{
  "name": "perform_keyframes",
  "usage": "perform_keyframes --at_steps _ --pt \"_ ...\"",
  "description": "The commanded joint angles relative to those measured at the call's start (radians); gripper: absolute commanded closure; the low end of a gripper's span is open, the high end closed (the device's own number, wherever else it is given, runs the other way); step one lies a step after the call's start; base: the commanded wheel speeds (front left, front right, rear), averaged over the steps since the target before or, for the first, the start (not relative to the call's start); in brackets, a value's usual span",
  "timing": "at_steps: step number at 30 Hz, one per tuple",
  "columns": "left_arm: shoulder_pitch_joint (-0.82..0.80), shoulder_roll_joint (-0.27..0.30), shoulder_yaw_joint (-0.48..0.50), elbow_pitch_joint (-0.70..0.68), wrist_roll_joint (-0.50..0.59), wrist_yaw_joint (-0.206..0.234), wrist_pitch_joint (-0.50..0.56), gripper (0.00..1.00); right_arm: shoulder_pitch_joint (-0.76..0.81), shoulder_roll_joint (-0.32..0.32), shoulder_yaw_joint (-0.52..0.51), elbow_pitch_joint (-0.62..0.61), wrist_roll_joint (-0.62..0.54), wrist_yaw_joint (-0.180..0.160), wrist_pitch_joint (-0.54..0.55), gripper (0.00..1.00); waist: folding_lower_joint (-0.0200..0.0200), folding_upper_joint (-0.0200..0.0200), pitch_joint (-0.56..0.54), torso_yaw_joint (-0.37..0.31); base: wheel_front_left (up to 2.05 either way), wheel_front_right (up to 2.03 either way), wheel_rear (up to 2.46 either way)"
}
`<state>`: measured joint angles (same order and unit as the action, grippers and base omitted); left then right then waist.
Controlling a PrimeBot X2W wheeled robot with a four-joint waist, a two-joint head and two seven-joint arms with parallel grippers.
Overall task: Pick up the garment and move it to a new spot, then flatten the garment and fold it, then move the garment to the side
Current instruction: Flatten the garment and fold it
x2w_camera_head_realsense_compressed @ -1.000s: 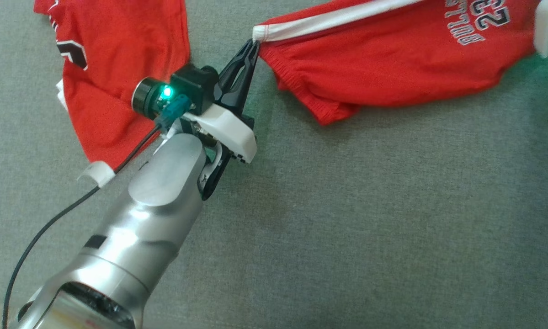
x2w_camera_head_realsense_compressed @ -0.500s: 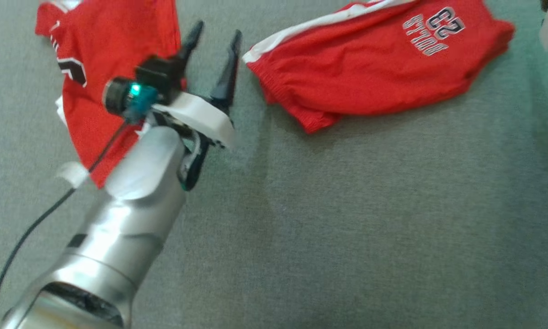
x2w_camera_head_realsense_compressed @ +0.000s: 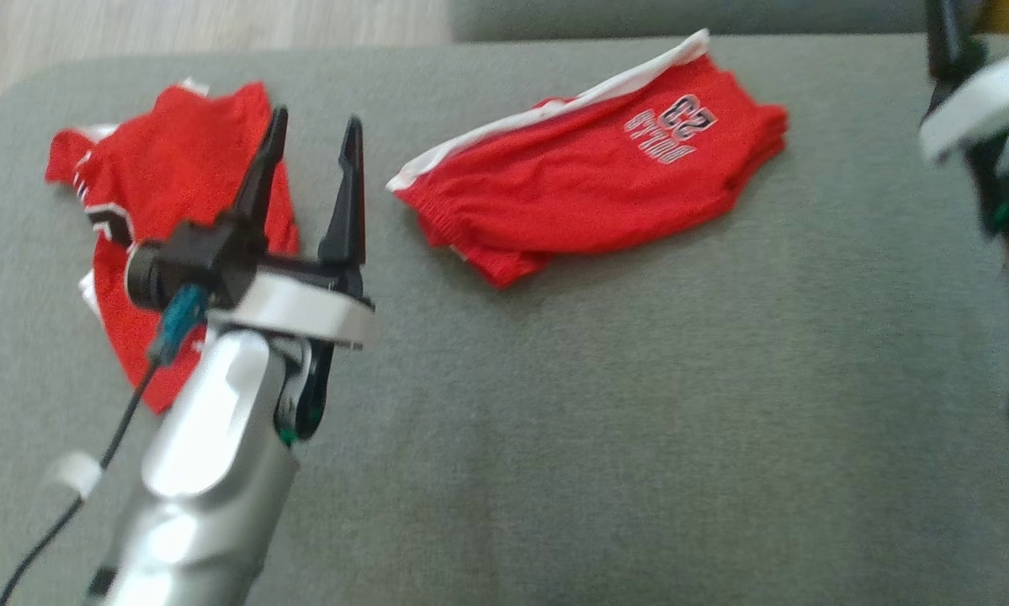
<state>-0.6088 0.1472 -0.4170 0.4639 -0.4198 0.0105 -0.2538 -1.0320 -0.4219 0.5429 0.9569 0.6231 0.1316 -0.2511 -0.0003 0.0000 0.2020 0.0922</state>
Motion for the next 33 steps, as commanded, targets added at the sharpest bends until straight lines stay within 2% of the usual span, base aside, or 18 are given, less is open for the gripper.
perform_keyframes --at_steps 1,4,5,8,9,15,19,26,33 --pt "0.017 0.029 0.054 -0.058 0.021 0.007 -0.008 0.00 0.100 0.027 -0.062 -0.075 -0.056 -0.001 -0.010 0.00 0.0003 0.0000 -0.054 -0.043 0.00 0.00 0.00" --pt "0.088 0.024 0.078 -0.088 0.045 0.004 -0.008 0.00 0.228 0.072 -0.161 -0.156 -0.146 -0.001 -0.010 0.00 0.0003 0.0000 -0.086 -0.065 0.00 0.00 0.00" --pt "0.140 0.013 0.094 -0.100 0.053 0.000 -0.008 0.00 0.309 0.113 -0.217 -0.198 -0.195 -0.001 -0.010 0.00 0.0003 0.0000 -0.107 -0.079 0.00 0.00 0.00" --pt "0.214 -0.003 0.118 -0.108 0.064 -0.006 -0.008 0.00 0.418 0.173 -0.290 -0.249 -0.253 -0.001 -0.011 0.00 0.0003 0.0000 -0.132 -0.097 0.00 0.00 0.00" --pt "0.214 -0.003 0.118 -0.108 0.064 -0.006 -0.008 0.00 0.418 0.173 -0.290 -0.249 -0.253 -0.001 -0.011 0.00 0.0003 0.0000 -0.132 -0.097 0.00 0.00 0.00" --pt "0.342 -0.034 0.159 -0.128 0.095 -0.029 -0.008 0.00 0.598 0.288 -0.386 -0.317 -0.350 -0.001 -0.011 0.00 0.0003 0.0000 -0.166 -0.124 0.00 0.00 0.00" --pt "0.396 -0.055 0.190 -0.143 0.125 -0.019 -0.008 0.00 0.678 0.337 -0.439 -0.361 -0.388 -0.001 -0.011 0.00 0.0003 0.0000 -0.165 -0.129 0.00 0.00 0.00" --pt "0.407 -0.081 0.222 -0.162 0.157 -0.042 -0.008 0.00 0.719 0.368 -0.475 -0.421 -0.429 -0.001 -0.011 0.00 0.0003 0.0000 -0.124 -0.124 0.00 0.00 0.00" --pt "0.354 -0.091 0.230 -0.171 0.187 -0.063 -0.008 0.00 0.620 0.371 -0.517 -0.440 -0.469 -0.001 0.008 0.00 0.0003 0.0000 -0.042 -0.074 0.00 0.00 0.00"
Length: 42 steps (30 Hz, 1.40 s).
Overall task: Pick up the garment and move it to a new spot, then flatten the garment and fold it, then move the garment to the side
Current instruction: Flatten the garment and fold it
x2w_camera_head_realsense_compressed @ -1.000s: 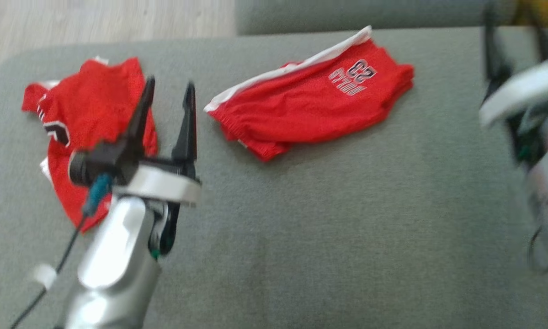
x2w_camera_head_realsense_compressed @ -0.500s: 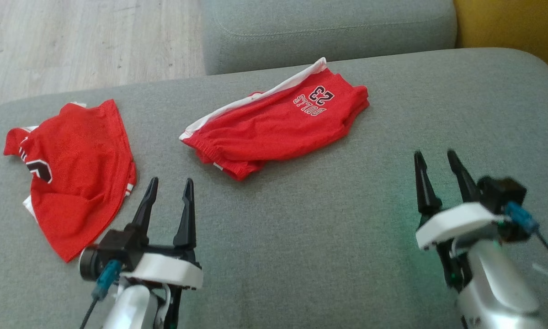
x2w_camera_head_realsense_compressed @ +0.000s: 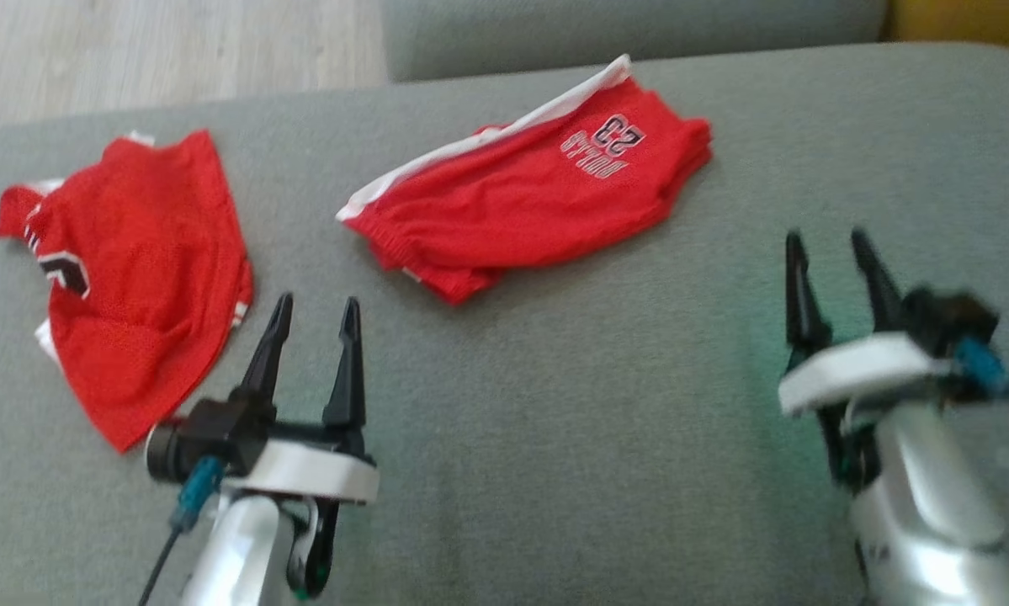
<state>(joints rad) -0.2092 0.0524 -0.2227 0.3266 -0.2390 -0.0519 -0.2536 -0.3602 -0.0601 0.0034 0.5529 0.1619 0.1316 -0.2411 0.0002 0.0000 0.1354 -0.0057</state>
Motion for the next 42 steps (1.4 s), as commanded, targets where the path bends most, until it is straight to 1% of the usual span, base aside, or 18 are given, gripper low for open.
perform_keyframes --at_steps 1,4,8,13,19,21,26,32,33,34,37,42 --pt "-0.054 0.003 0.035 -0.031 0.007 -0.001 -0.008 0.00 -0.074 0.008 0.014 -0.028 -0.015 -0.001 0.012 0.00 -0.0002 0.0000 0.039 0.036 0.00 0.00 0.00" --pt "-0.086 0.000 0.028 -0.025 0.010 -0.003 -0.008 0.00 -0.156 0.003 -0.031 0.013 -0.016 -0.001 0.057 0.00 -0.0002 0.0000 0.076 0.073 0.00 0.00 0.00" --pt "-0.120 -0.001 0.013 -0.029 0.006 -0.008 -0.008 0.00 -0.271 -0.016 -0.096 0.106 -0.022 -0.001 0.110 0.00 -0.0002 0.0000 0.121 0.123 0.00 0.00 0.00" --pt "-0.166 -0.002 -0.032 -0.042 -0.025 -0.004 -0.008 0.00 -0.402 -0.068 -0.180 0.255 -0.066 -0.001 0.162 0.00 -0.0002 0.0000 0.175 0.190 0.00 0.00 0.00" --pt "-0.206 -0.002 -0.084 -0.059 -0.055 0.014 -0.008 0.00 -0.519 -0.118 -0.249 0.418 -0.119 -0.001 0.206 0.00 -0.0002 0.0000 0.224 0.255 0.00 0.00 0.00" --pt "-0.212 -0.002 -0.091 -0.060 -0.057 0.017 -0.008 0.00 -0.534 -0.125 -0.261 0.442 -0.127 -0.001 0.212 0.00 -0.0002 0.0000 0.231 0.263 0.00 0.00 0.00" --pt "-0.232 -0.002 -0.126 -0.069 -0.050 0.033 -0.008 0.00 -0.583 -0.156 -0.300 0.549 -0.200 -0.001 0.237 0.00 -0.0002 0.0000 0.255 0.292 0.00 0.00 0.00" --pt "-0.242 -0.002 -0.141 -0.075 -0.060 0.047 -0.008 0.00 -0.620 -0.150 -0.335 0.621 -0.262 -0.001 0.234 0.00 -0.0002 0.0000 0.272 0.303 0.00 0.00 0.00" --pt "-0.242 -0.002 -0.141 -0.075 -0.062 0.049 -0.008 0.00 -0.625 -0.149 -0.339 0.629 -0.268 -0.001 0.231 0.55 -0.0002 0.0000 0.274 0.302 0.00 0.00 0.00" --pt "-0.243 -0.002 -0.141 -0.075 -0.063 0.051 -0.008 0.00 -0.630 -0.147 -0.343 0.636 -0.274 -0.001 0.227 1.00 -0.0002 0.0000 0.274 0.300 0.00 0.00 0.00" --pt "-0.241 -0.002 -0.138 -0.072 -0.064 0.054 -0.008 0.00 -0.636 -0.145 -0.346 0.648 -0.291 -0.001 0.202 1.00 -0.0002 0.0000 0.267 0.285 0.00 0.00 0.00" --pt "-0.233 -0.002 -0.126 -0.069 -0.064 0.051 -0.008 0.00 -0.631 -0.143 -0.347 0.663 -0.291 -0.001 0.148 1.00 -0.0002 0.0000 0.236 0.236 0.00 0.00 0.00"
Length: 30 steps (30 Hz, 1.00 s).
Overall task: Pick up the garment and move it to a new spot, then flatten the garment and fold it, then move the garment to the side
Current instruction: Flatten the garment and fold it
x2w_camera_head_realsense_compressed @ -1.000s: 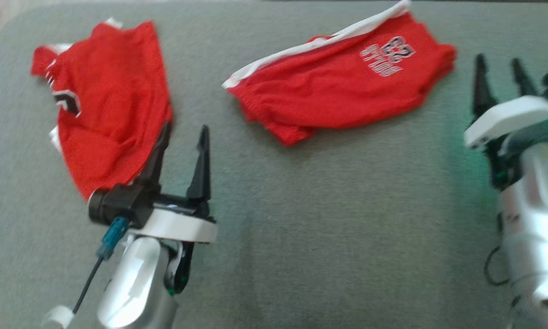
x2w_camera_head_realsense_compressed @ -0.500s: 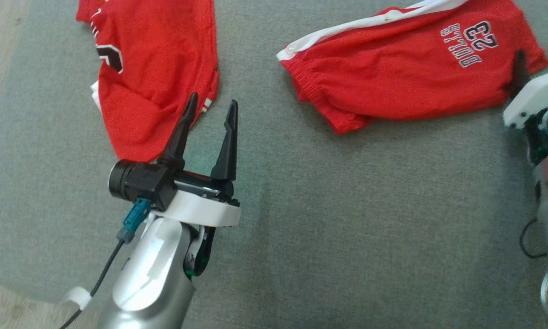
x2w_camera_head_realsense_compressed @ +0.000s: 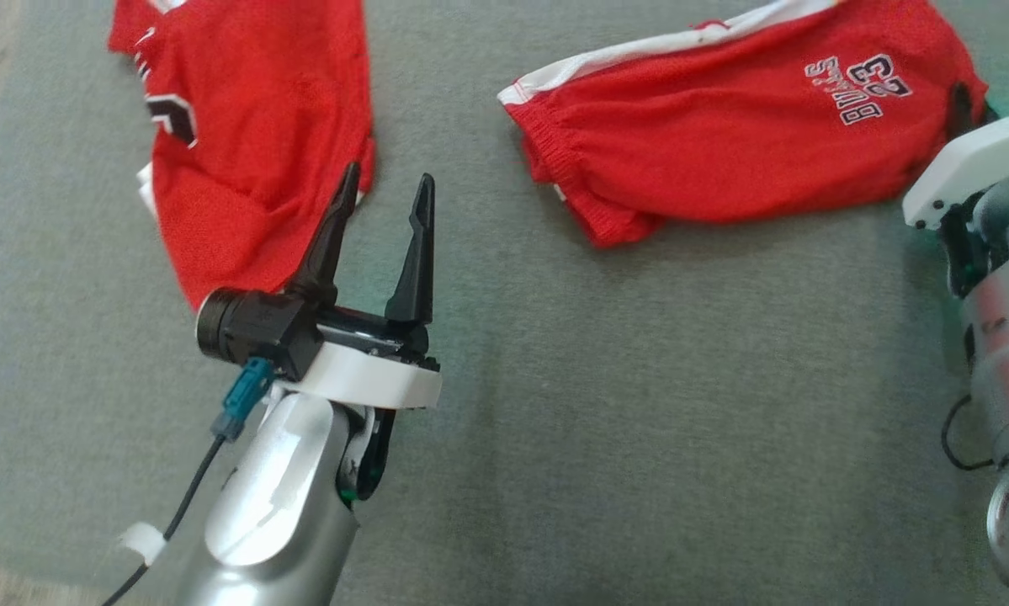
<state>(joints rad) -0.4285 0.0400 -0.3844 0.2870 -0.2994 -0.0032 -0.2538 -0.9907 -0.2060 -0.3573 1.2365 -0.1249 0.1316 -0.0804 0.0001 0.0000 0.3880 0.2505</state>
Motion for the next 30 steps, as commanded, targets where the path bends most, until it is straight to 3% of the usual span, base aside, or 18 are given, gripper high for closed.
perform_keyframes --at_steps 1,13,21,30 --pt "-0.012 0.010 0.039 -0.029 -0.004 0.002 -0.008 0.00 0.002 0.002 0.018 -0.018 -0.002 -0.001 -0.022 1.00 -0.0001 0.0000 -0.024 -0.033 0.00 0.00 0.00" --pt "0.025 0.010 0.081 -0.007 0.032 -0.025 -0.008 0.00 0.098 -0.051 0.082 0.006 0.138 -0.001 -0.115 1.00 -0.0001 0.0000 -0.123 -0.177 0.00 0.00 0.00" --pt "0.049 0.010 0.098 -0.010 0.043 -0.031 -0.008 0.00 0.182 -0.070 0.099 -0.029 0.239 -0.001 -0.149 1.00 -0.0001 0.0000 -0.168 -0.204 0.00 0.00 0.00" --pt "0.071 0.010 0.114 0.000 0.042 -0.045 -0.008 0.00 0.193 -0.014 0.181 -0.105 0.332 -0.001 -0.166 1.00 -0.0001 0.0000 -0.208 -0.193 0.00 0.00 0.00"
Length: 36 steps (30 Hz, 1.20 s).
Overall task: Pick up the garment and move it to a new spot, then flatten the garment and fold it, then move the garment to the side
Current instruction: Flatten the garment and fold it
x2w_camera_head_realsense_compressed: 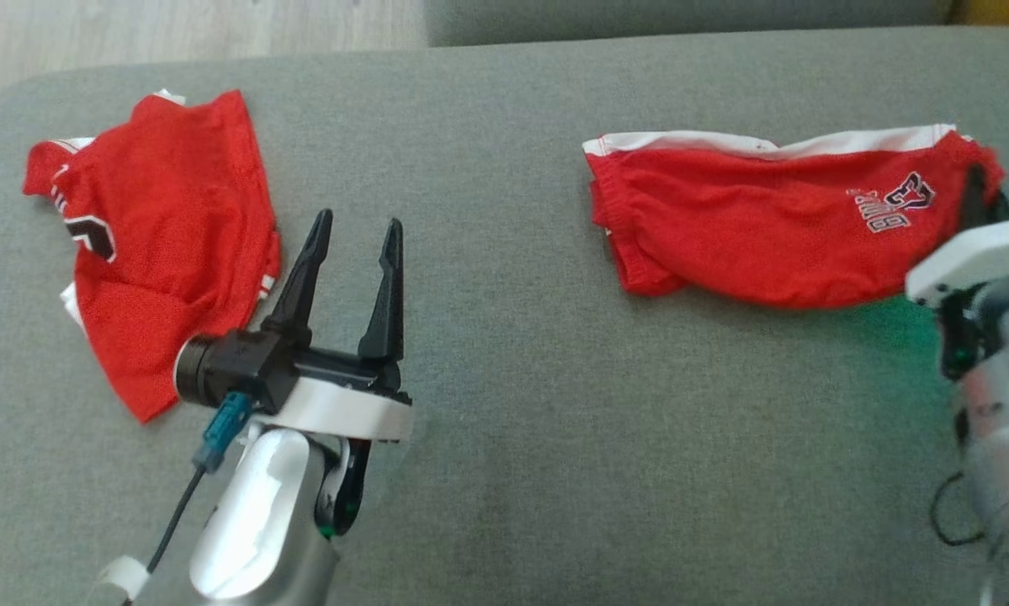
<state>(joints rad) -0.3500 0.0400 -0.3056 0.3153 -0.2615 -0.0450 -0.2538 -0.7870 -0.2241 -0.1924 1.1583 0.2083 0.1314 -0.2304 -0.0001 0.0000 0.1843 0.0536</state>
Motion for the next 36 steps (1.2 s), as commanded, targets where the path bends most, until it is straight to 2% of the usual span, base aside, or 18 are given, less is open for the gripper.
perform_keyframes --at_steps 1,7,14,21,30,31,32,36 --pt "-0.004 0.010 0.037 -0.027 0.005 -0.003 -0.008 0.00 -0.009 0.015 0.030 -0.038 0.011 -0.001 -0.018 1.00 0.0001 0.0000 -0.012 0.008 0.00 0.00 0.00" --pt "0.024 0.010 0.056 -0.022 0.013 -0.004 -0.008 0.00 0.015 0.093 0.159 -0.121 0.086 -0.001 -0.023 1.00 0.0001 0.0000 -0.057 0.027 0.00 0.00 0.00" --pt "0.044 0.010 0.063 -0.016 0.018 -0.012 -0.008 0.00 0.064 0.152 0.394 -0.226 0.224 -0.001 -0.004 1.00 0.0001 0.0000 -0.088 0.059 0.00 0.00 0.00" --pt "0.052 0.010 0.053 -0.004 0.016 -0.014 -0.008 0.00 0.093 0.145 0.611 -0.241 0.321 -0.001 0.000 1.00 0.0001 0.0000 -0.100 0.113 0.00 0.00 0.00" --pt "0.067 0.010 0.069 -0.002 0.025 -0.018 -0.008 0.00 0.115 0.121 0.808 -0.149 0.363 -0.001 -0.010 1.00 0.0001 0.0000 -0.107 0.139 0.00 0.00 0.00" --pt "0.070 0.010 0.072 -0.003 0.026 -0.017 -0.008 0.00 0.115 0.121 0.825 -0.135 0.364 -0.001 -0.010 0.64 0.0001 0.0000 -0.108 0.135 0.00 0.00 0.00" --pt "0.073 0.010 0.074 -0.003 0.026 -0.016 -0.008 0.00 0.115 0.123 0.844 -0.124 0.365 -0.001 -0.011 0.00 0.0001 0.0000 -0.109 0.131 0.00 0.00 0.00" --pt "0.076 0.010 0.074 -0.007 0.023 -0.014 -0.008 0.00 0.114 0.132 0.912 -0.114 0.387 -0.001 -0.014 0.00 0.0001 0.0000 -0.113 0.104 0.00 0.00 0.00"
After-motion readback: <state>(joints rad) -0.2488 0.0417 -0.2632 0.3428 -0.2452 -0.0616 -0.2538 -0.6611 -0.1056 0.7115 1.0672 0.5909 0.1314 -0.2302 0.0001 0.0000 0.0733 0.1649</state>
